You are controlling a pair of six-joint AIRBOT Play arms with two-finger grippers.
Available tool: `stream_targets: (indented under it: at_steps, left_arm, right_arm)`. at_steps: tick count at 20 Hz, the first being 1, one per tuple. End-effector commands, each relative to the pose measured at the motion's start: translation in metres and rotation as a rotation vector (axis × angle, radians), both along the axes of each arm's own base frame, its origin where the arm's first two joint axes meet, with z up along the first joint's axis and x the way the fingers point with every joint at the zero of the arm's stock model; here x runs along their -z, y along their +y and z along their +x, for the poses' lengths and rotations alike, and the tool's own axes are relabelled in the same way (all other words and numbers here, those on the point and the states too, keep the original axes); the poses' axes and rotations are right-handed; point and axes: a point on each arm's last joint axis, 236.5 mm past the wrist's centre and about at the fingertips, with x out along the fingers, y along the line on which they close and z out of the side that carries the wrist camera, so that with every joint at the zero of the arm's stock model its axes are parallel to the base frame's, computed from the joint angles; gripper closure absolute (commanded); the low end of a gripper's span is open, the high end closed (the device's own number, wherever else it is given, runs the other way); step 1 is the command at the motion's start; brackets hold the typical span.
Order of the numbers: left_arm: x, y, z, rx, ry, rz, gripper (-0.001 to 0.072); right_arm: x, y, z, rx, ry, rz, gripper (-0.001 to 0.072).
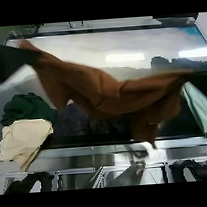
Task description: Fold the shirts.
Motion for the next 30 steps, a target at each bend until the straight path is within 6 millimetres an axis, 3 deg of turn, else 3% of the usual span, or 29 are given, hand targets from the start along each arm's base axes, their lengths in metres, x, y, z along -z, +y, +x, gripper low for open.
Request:
stream_targets:
  at_steps: [1,2,4,8,10,12,13,14,15,16,17,19,21,22,23,24,27,30]
  left_arm:
    - [-0.09,0.054,-0.058,-0.359,-0.396,-0.076,0.0688]
    - [-0.085,0.059,-0.056,-0.398,-0.391,-0.047,0.0688]
    - [-0.051,0.063,-0.029,-0.38,-0.251,0.018,0.0687]
    - [0.023,0.073,0.044,-0.204,0.113,0.003,0.0685]
    - [0.065,0.061,0.082,-0.082,0.243,0.005,0.0683]
    - [0.117,0.033,0.119,0.05,0.365,0.015,0.0681]
    - [0.145,0.017,0.136,0.097,0.418,0.019,0.0652]
    - [0.178,0.0,0.154,0.134,0.473,0.025,0.0443]
    - [0.208,-0.012,0.17,0.147,0.524,0.027,0.0411]
    - [0.237,-0.019,0.186,0.148,0.57,0.031,0.0411]
    - [0.262,-0.023,0.2,0.161,0.622,0.031,0.0411]
    - [0.288,-0.013,0.217,0.195,0.69,0.025,0.0411]
    - [0.295,0.011,0.231,0.205,0.712,0.018,0.0411]
    - [0.298,0.03,0.237,0.191,0.714,0.04,0.0411]
    - [0.303,0.05,0.244,0.149,0.725,0.082,0.0411]
    - [0.311,0.073,0.25,0.089,0.739,0.147,0.0411]
    - [0.336,0.125,0.252,-0.04,0.788,0.323,0.041]
    - [0.359,0.151,0.241,-0.068,0.838,0.453,0.041]
  right_arm:
    - [-0.092,-0.019,-0.05,0.15,-0.378,0.071,0.0689]
    - [-0.089,-0.017,-0.045,0.136,-0.354,0.081,0.0689]
    - [-0.07,-0.012,-0.014,0.098,-0.238,0.106,0.0689]
    - [0.002,-0.014,0.092,0.057,0.072,0.168,0.0689]
    - [0.043,-0.005,0.142,-0.011,0.196,0.233,0.0688]
    - [0.084,0.009,0.187,-0.077,0.301,0.338,0.0688]
    - [0.107,0.017,0.205,-0.097,0.345,0.378,0.068]
    - [0.133,0.025,0.224,-0.105,0.383,0.405,0.067]
    - [0.16,0.03,0.242,-0.089,0.42,0.425,0.0485]
    - [0.189,0.033,0.257,-0.063,0.475,0.449,0.0195]
    - [0.212,0.033,0.265,-0.046,0.524,0.465,0.0035]
    - [0.243,0.024,0.266,-0.049,0.591,0.458,0.0024]
    - [0.242,0.005,0.249,-0.101,0.631,0.453,0.0026]
    - [0.236,-0.005,0.238,-0.128,0.67,0.485,0.0081]
    - [0.227,-0.015,0.223,-0.17,0.701,0.509,0.0339]
    - [0.219,-0.023,0.208,-0.211,0.721,0.516,0.0439]
    - [0.22,-0.045,0.172,-0.19,0.832,0.505,0.0438]
    - [0.257,-0.051,0.121,-0.116,0.952,0.411,0.0438]
